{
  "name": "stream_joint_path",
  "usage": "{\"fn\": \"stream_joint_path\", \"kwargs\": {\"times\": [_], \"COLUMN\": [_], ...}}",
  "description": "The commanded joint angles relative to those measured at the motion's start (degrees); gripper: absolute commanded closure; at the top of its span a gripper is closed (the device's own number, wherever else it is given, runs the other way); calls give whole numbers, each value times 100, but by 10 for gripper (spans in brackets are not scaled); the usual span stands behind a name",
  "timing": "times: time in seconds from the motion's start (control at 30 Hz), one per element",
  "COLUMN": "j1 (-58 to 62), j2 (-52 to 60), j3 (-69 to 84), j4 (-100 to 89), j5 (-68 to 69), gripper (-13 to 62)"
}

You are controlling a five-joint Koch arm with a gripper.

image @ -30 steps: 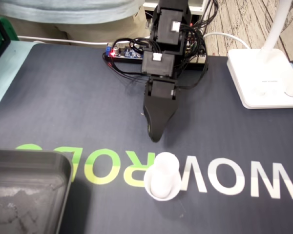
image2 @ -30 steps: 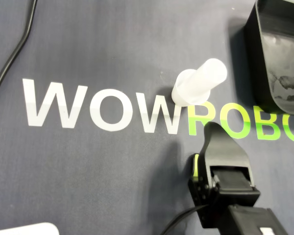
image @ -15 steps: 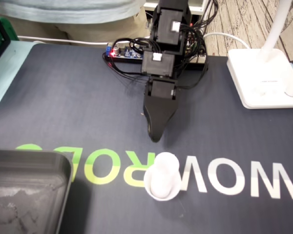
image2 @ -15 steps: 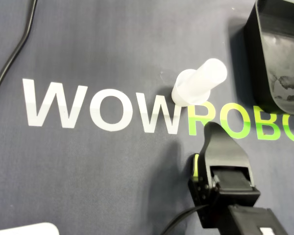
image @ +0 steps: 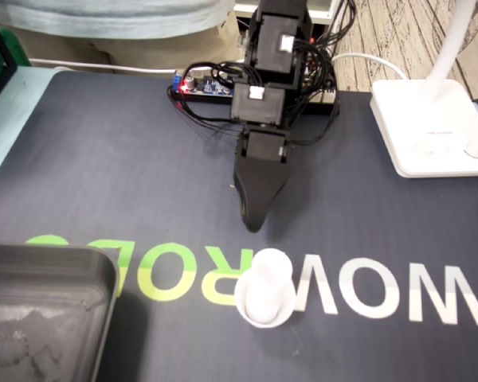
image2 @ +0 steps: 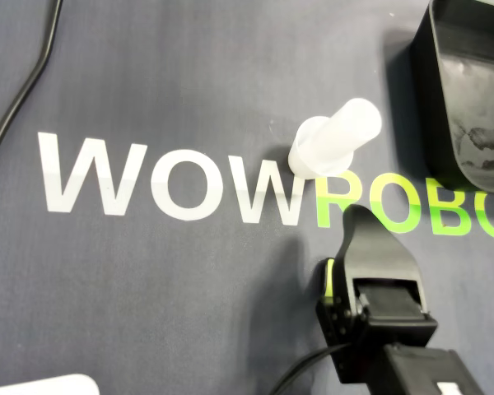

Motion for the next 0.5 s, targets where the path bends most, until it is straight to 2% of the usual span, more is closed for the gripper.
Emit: {"fn": "stream_joint_path", "kwargs": {"times": [0.0,0.47], "j1": [18,105], "j2": [448,448], "j3": [-88,-1178], "j4": [-220,-193], "j5": [-35,-255], "gripper": [156,158]}}
